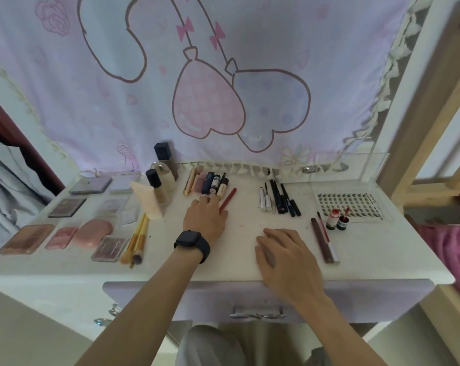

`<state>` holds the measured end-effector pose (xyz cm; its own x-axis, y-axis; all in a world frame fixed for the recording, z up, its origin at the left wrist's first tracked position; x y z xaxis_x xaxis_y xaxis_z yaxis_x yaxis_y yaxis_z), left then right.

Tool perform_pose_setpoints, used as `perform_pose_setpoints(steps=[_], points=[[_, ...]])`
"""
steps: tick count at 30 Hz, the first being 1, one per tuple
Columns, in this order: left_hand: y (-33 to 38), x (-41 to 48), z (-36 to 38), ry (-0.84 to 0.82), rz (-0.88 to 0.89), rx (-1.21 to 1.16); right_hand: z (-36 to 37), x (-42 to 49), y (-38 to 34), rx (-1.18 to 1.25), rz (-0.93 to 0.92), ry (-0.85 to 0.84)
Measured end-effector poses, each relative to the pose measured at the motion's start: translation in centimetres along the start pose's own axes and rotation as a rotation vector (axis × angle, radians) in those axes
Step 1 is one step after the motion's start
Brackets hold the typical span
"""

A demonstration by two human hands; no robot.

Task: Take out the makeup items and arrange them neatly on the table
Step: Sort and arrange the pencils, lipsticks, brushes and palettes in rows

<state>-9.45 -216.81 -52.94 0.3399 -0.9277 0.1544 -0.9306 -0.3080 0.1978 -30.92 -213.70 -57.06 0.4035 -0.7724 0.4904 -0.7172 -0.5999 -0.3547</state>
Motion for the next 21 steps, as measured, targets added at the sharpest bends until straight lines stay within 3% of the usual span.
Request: perform_pose_setpoints(steps=[5,9,13,21], points=[[-0.3,-1.7,-0.6,-0.005,-0.08,-0.046,-0.1,-0.1,0.1,0.041,0.015,0.008],[-0.4,-4.8,0.0,0.146,-0.023,-0.291,-0.6,0.1,-0.1,0.178,0.126,0.032],[-0.2,-7.4,0.7,0.148,0.082,-0.571,-1.0,0.4,0.2,0.387,0.283,0.003],[-0.5,-8.8,0.1,0.084,0.148,-0.771,-1.1,1.0,0.1,0.342,0.226,0.074]])
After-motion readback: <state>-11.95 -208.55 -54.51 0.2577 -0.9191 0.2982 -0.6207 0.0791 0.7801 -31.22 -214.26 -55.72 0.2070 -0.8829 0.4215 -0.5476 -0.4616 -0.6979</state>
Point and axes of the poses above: each hand's wrist, its own x-axis towards the middle knuckle, its own z-axis out of the palm, y = z × x, the point moved 1 cm from there along x, towards the middle knuckle
